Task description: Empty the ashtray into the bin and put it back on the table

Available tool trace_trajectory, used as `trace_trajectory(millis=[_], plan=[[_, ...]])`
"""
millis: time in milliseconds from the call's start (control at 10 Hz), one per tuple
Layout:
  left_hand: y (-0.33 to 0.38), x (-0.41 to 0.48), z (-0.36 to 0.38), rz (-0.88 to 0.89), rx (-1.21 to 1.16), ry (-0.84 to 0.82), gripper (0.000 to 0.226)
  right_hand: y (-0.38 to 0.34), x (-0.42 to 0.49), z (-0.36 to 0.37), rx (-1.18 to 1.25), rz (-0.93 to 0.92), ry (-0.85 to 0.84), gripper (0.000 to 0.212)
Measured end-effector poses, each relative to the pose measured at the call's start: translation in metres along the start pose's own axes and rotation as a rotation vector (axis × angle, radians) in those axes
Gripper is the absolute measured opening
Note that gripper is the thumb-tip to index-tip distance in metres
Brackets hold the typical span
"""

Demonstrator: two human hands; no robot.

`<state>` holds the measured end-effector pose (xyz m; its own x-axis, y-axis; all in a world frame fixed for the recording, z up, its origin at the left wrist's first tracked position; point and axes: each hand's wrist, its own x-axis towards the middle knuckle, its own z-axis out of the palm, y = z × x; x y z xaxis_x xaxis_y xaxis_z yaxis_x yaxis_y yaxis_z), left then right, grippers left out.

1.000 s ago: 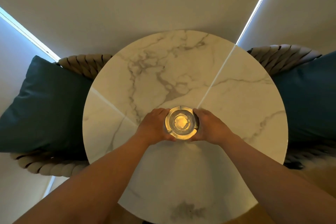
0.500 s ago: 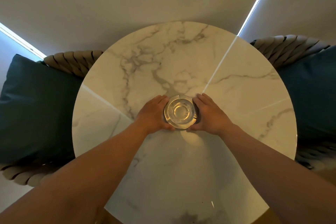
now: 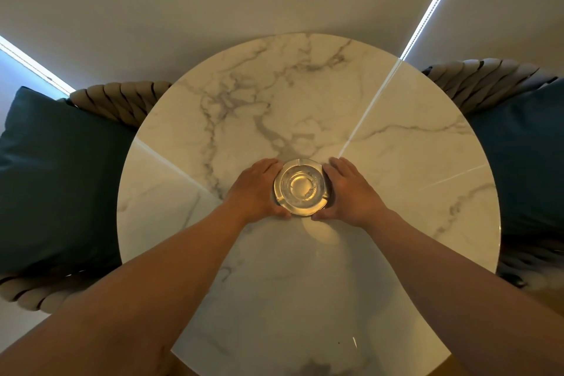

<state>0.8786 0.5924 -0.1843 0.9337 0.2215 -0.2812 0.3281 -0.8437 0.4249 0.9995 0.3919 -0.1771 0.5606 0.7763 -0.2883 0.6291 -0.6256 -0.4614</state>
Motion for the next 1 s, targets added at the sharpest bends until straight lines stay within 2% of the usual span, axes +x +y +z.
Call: trace_trajectory(millis=[400,700,800,1000], plan=[[0.002,-0.001,0.001,0.000,-0.033,0.013,0.112,0.003,0.002,-0.002,-0.009,-0.009,-0.030,0.127],[0.003,-0.009,-0.003,0.021,-0.068,0.006,0.113,0.005,-0.005,-0.002,0.020,-0.024,-0.004,0.123],[0.004,-0.017,-0.005,-0.007,-0.059,-0.012,0.112,0.002,-0.012,-0.003,0.033,-0.035,0.019,0.109],[-0.001,-0.051,-0.015,-0.065,-0.041,-0.042,0.106,-0.011,-0.037,-0.002,0.098,0.074,0.041,0.051]])
